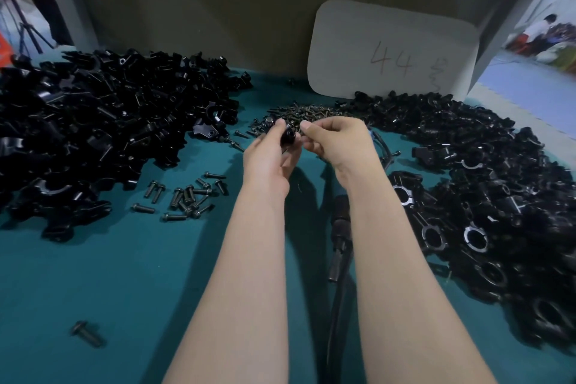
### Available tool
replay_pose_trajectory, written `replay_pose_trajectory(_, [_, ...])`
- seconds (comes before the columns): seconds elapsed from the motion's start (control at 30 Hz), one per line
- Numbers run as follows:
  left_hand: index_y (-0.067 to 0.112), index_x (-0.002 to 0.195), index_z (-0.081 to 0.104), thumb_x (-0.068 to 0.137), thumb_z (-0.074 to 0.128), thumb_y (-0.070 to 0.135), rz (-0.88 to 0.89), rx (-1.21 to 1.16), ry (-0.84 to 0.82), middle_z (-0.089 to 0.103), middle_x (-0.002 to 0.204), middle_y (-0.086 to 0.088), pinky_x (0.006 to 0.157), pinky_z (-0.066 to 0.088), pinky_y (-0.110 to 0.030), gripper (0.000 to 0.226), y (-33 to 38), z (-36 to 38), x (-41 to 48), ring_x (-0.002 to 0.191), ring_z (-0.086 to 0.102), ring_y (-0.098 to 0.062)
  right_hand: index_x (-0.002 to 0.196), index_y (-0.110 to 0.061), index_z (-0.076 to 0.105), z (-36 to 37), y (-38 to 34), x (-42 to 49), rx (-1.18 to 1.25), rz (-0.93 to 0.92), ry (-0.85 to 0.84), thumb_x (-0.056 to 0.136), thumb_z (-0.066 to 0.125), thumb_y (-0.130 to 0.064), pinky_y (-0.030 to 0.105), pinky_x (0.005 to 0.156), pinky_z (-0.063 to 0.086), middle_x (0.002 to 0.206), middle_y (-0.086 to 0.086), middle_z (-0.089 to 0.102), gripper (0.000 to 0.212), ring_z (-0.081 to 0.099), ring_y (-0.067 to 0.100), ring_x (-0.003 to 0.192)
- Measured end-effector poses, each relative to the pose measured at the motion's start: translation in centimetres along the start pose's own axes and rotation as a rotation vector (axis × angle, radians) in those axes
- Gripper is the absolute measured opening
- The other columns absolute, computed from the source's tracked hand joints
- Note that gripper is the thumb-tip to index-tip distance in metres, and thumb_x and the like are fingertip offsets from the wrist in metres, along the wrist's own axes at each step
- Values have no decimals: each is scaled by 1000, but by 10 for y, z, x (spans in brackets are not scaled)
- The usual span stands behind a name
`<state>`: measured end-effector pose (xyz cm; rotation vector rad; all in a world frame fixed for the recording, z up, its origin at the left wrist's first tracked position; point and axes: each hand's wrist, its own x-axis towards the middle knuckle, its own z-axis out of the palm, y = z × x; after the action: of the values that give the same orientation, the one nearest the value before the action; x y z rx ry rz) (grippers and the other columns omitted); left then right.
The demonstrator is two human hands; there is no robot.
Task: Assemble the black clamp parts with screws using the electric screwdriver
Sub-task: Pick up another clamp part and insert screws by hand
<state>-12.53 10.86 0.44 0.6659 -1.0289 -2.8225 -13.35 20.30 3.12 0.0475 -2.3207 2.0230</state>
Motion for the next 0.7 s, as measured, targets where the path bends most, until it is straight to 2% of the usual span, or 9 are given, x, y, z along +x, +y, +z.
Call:
replay_pose_trajectory(0.1, [-2, 109, 60, 91, 66, 14, 25, 16, -5, 67, 94, -18, 50, 54, -19, 25, -1, 2, -1, 59, 67, -17, 77, -9, 67, -7, -3, 0, -40, 22, -44, 86, 57, 7, 19, 79, 56, 77, 8, 69, 21, 67, 11, 72])
replay_pose_trajectory(0.2, [-4, 97, 60, 91, 65, 9, 64, 25, -11, 67, 96, -23, 51, 54, -20, 16, -2, 3, -3, 61, 68, -20, 92, -12, 62, -11, -5, 1, -164, -30, -31, 88, 55, 7, 25, 84, 55, 94, 10, 69, 21, 70, 16, 84])
replay_pose_trajectory(0.3, [1, 88, 62, 90, 67, 13, 119, 158, 40, 68, 96, -20, 57, 57, -21, 13, -5, 3, -1, 67, 67, -19, 91, -11, 57, -12, -6, 0, -255, -88, -27, 93, 56, -5, 22, 74, 57, 83, 6, 70, 7, 70, 14, 76])
replay_pose_trajectory(0.37, [5, 84, 61, 90, 67, 15, 146, 211, 65, 67, 92, -17, 62, 58, -21, 13, -5, 3, -1, 70, 66, -19, 85, -12, 57, -11, -6, -1, -305, -119, -58, 93, 57, -7, 21, 69, 57, 76, 4, 69, 9, 68, 13, 69])
replay_pose_trajectory(0.43, [8, 81, 61, 90, 67, 15, 169, 251, 79, 67, 86, -13, 60, 57, -18, 13, -5, 4, -2, 68, 64, -17, 79, -14, 57, -10, -6, -1, -326, -130, -82, 92, 59, -7, 21, 67, 54, 73, 4, 68, 15, 65, 12, 65])
replay_pose_trajectory(0.57, [10, 77, 61, 90, 66, 14, 224, 313, 94, 65, 77, -7, 52, 52, -14, 15, -5, 5, -5, 64, 61, -14, 76, -18, 58, -8, -2, 0, -390, -112, -89, 91, 62, -11, 33, 77, 57, 77, 7, 70, 17, 69, 20, 75])
replay_pose_trajectory(0.7, [12, 70, 60, 88, 65, 10, 276, 355, 115, 61, 69, -4, 66, 51, -26, 18, -5, 6, -6, 66, 57, -18, 74, -21, 55, 0, 0, 0, -476, -108, -77, 90, 63, -12, 40, 82, 56, 78, 5, 72, 20, 70, 16, 76])
